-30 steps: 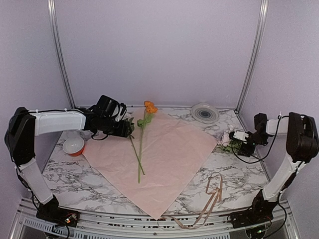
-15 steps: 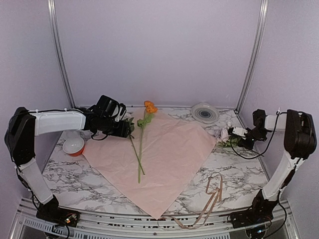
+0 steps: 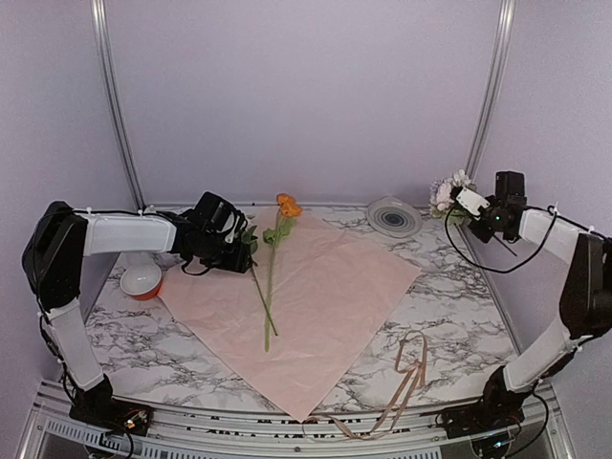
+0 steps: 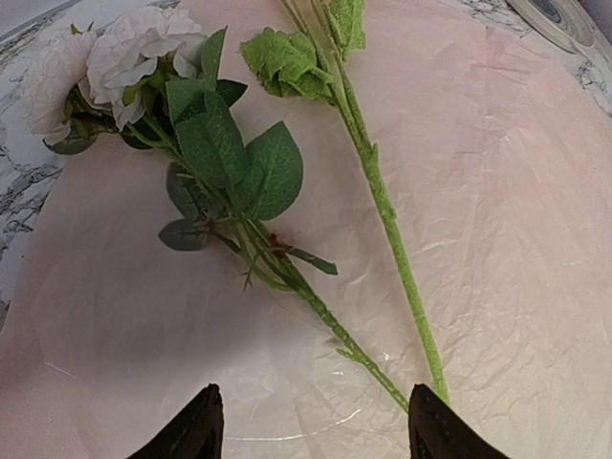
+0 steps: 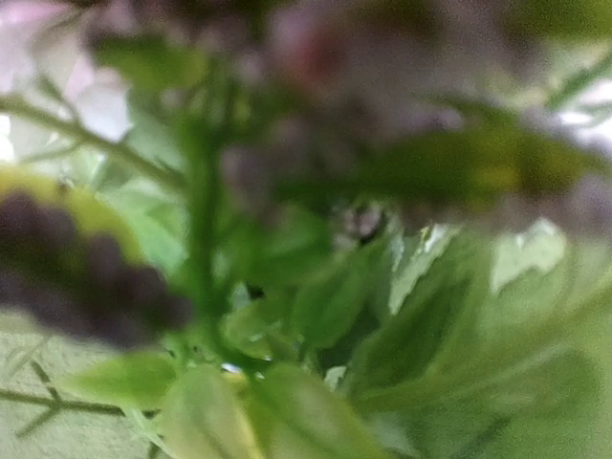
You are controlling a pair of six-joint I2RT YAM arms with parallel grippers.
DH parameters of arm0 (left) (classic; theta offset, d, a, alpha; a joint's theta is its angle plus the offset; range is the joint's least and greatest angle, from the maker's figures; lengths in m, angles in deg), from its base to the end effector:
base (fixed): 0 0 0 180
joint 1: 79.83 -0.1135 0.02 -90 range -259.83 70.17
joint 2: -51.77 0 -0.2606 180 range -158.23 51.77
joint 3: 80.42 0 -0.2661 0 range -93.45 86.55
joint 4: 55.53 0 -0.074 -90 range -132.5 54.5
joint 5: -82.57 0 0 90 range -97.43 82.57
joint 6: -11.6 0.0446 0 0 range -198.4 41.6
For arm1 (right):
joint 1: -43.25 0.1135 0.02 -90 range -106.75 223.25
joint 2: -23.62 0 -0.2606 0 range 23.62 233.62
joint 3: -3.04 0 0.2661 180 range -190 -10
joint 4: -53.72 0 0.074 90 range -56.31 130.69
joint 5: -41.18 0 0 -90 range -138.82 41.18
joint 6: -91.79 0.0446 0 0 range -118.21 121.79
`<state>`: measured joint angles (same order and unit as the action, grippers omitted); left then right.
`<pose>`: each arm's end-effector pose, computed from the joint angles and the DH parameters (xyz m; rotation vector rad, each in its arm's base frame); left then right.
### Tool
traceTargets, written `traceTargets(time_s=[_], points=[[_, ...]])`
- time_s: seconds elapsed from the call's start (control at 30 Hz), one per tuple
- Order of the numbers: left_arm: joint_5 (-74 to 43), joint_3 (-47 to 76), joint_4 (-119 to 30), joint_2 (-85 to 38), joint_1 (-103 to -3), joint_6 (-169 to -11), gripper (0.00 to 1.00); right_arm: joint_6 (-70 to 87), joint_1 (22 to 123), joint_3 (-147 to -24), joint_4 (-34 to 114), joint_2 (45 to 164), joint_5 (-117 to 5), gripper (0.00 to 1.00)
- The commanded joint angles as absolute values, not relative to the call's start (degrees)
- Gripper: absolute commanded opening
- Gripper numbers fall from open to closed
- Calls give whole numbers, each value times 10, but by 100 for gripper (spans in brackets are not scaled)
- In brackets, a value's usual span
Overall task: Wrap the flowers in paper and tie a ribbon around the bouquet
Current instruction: Pick up the fake flower from the corner of the board, then place the fake flower on the flattened wrapping paper.
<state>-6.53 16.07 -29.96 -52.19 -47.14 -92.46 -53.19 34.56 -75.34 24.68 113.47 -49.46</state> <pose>0.3493 -0.2233 0.1881 0.3819 2.3752 -0.3681 0.3661 -0.0555 0.2441 -0.9265 2.1521 -0.5585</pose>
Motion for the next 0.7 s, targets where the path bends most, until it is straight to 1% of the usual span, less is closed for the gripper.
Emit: traceTargets(time_s=[0.0, 0.1, 0.17, 0.23, 0.3, 0.37, 0.43, 0.47, 0.53, 0.67], points=[[-46, 142, -276, -539, -475, -922, 66, -484, 483, -708, 423, 1005, -465, 0], [-44, 129, -269, -554, -482, -924, 66, -376, 579, -665, 526, 937, -560, 0], [-38, 120, -260, -563, -488, -925, 66, -245, 625, -651, 592, 920, -644, 0], [-31, 114, -255, -570, -493, -928, 66, -94, 671, -650, 639, 938, -671, 0], [-28, 108, -250, -578, -499, -931, 66, 17, 718, -686, 622, 990, -668, 0], [-24, 99, -244, -590, -504, -937, 66, 115, 755, -757, 547, 1063, -660, 0], [-20, 92, -241, -599, -506, -940, 66, 195, 766, -842, 486, 1145, -723, 0], [-16, 90, -240, -602, -507, -941, 66, 234, 768, -869, 478, 1184, -751, 0], [0, 84, -237, -615, -510, -943, 66, 343, 772, -889, 500, 1246, -765, 0], [17, 57, -229, -648, -511, -943, 60, 464, 779, -917, 483, 1351, -721, 0]])
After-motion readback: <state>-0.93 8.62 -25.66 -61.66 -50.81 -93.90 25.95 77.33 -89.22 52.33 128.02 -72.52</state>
